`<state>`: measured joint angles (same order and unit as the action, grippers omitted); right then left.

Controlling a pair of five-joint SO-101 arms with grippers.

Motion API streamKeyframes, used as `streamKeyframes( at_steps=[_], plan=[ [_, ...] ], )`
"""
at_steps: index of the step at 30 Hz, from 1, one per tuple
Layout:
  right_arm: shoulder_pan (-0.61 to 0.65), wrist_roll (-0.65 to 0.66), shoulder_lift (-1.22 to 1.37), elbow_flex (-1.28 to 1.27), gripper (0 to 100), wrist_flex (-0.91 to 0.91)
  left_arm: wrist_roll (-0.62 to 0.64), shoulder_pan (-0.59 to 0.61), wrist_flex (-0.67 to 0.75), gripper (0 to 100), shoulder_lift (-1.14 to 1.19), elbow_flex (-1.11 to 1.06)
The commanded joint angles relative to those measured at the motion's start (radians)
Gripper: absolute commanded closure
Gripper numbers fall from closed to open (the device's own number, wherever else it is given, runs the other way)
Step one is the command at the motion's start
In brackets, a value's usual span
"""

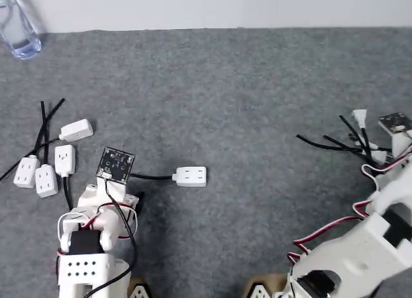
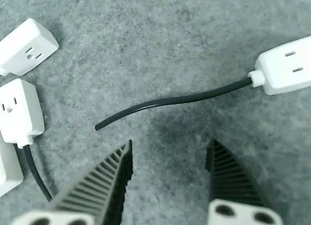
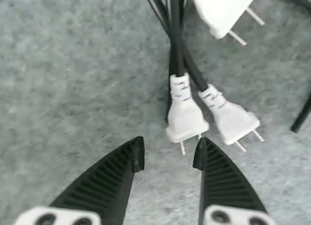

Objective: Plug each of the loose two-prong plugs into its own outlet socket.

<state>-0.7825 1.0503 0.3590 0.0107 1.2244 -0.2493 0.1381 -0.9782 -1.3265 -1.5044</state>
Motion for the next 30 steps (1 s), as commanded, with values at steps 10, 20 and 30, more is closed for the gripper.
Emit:
streamKeyframes(
  at_steps=[10, 20, 30],
  plan=[
    [0.09, -0.012, 0.124, 0.115, 82.4, -0.097, -0.012, -0.005, 0.02, 76, -0.012, -0.002],
    [0.088, -0.008, 0.309, 0.385, 86.2, 0.028, -0.012, -0.005, 0.02, 76, -0.012, -0.004],
    [0.091, 0.083, 0.377, 0.457, 99.1, 0.139, -0.012, -0.005, 0.02, 76, -0.012, -0.004]
  ],
)
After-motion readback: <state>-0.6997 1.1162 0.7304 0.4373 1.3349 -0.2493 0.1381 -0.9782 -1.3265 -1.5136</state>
